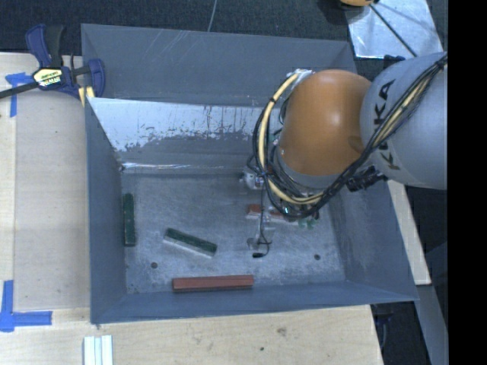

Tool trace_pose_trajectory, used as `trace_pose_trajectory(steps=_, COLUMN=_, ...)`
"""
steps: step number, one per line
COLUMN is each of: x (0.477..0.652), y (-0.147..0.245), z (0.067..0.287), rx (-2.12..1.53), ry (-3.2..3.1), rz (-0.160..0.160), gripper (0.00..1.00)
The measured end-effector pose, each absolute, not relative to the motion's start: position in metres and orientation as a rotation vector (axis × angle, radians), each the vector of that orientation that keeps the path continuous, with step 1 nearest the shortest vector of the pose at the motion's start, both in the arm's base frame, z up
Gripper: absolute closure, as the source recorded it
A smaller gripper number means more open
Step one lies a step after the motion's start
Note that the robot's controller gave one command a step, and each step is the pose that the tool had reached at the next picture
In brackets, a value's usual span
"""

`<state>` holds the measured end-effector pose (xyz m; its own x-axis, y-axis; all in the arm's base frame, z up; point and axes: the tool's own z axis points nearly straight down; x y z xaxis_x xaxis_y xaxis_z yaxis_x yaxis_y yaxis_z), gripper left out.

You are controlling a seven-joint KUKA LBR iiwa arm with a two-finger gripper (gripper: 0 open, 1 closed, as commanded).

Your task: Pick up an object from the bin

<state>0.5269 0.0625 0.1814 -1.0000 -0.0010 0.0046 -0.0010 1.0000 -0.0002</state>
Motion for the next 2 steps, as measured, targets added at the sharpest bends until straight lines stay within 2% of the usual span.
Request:
trace_pose_trajectory(steps=1, x=0.529, y=0.063, z=0.185, rx=-0.001, ry=-3.145, rz=-0.001, gripper=0.0)
trace_pose_trajectory(steps=2, x=0.527, y=0.075, z=0.153, rx=0.088, ry=-3.151, rz=0.0, gripper=0.0)
